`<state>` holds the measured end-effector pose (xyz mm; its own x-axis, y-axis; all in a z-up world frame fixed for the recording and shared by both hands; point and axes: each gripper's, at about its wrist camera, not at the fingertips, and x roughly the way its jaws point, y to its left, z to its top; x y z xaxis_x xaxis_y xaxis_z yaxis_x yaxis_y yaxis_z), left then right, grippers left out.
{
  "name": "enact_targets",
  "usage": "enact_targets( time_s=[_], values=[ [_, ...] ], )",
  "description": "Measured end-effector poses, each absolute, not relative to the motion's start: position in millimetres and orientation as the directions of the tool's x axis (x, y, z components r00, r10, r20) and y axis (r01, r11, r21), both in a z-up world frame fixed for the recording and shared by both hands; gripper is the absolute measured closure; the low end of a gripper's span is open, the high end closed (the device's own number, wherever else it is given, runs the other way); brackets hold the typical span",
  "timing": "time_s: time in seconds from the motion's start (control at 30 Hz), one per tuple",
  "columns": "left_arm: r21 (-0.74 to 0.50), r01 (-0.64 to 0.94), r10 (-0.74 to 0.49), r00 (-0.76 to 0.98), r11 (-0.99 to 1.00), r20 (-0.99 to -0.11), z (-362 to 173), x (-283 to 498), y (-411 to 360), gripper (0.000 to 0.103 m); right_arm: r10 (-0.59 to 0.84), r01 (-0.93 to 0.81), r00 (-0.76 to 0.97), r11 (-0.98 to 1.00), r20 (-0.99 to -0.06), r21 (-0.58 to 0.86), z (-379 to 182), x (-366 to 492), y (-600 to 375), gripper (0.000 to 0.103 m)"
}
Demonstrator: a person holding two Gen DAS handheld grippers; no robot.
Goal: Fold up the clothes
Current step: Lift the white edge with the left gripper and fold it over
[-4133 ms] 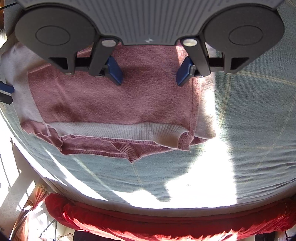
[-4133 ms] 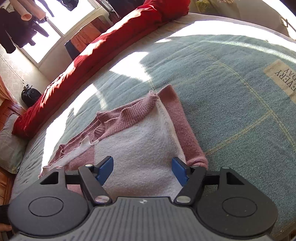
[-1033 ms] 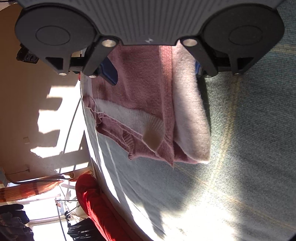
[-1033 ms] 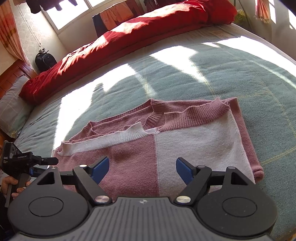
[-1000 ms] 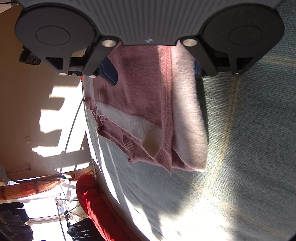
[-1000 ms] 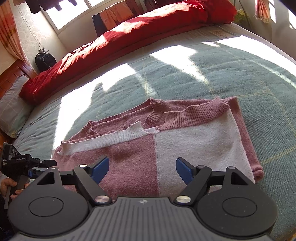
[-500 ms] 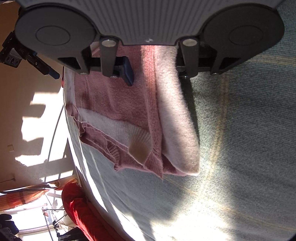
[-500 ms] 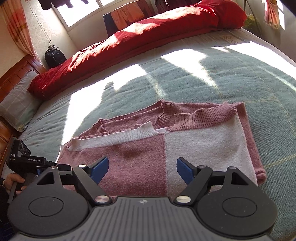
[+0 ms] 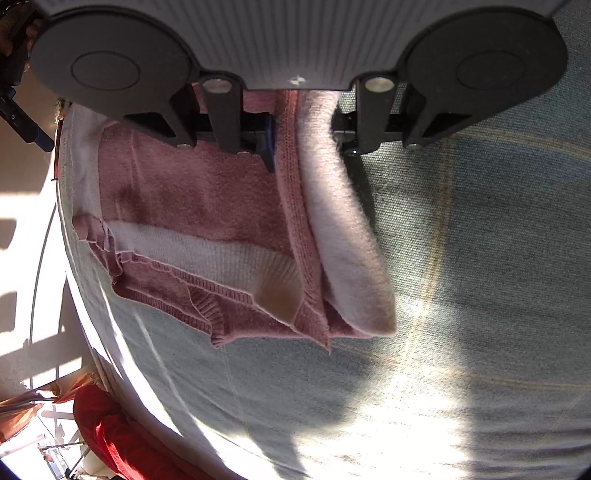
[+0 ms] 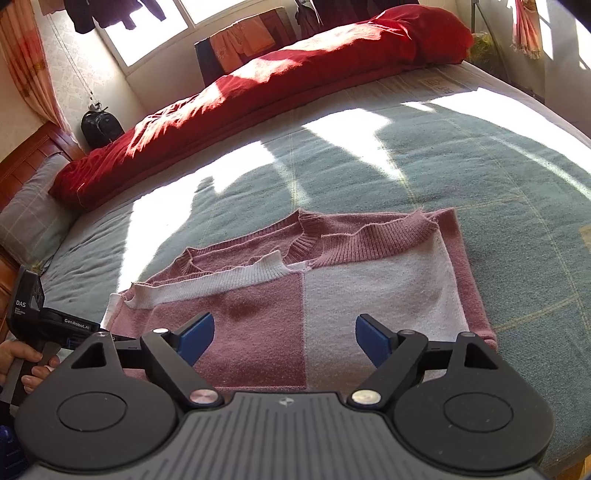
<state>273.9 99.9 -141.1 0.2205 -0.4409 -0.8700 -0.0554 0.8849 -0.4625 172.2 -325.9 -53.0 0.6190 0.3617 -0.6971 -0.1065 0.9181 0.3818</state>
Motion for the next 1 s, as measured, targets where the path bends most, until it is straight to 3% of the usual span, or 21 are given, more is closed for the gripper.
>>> enact_targets(
  time_s=[0.43,1.0],
  values=[
    [-0.346,0.033,-0.341,0.279,0.938,-0.898,-76,269,49,0.084,0.344,-0.111,0.684,0.921,-0.643,0.375,-32,150,-352,0.015],
    [-0.437,0.066,-0.434,0.314,0.897,-0.844,-10,268,-26,0.084,0.339,-0.074,0.741,0.899,-0.579,0.431,-24,125,-387,0.015]
  ],
)
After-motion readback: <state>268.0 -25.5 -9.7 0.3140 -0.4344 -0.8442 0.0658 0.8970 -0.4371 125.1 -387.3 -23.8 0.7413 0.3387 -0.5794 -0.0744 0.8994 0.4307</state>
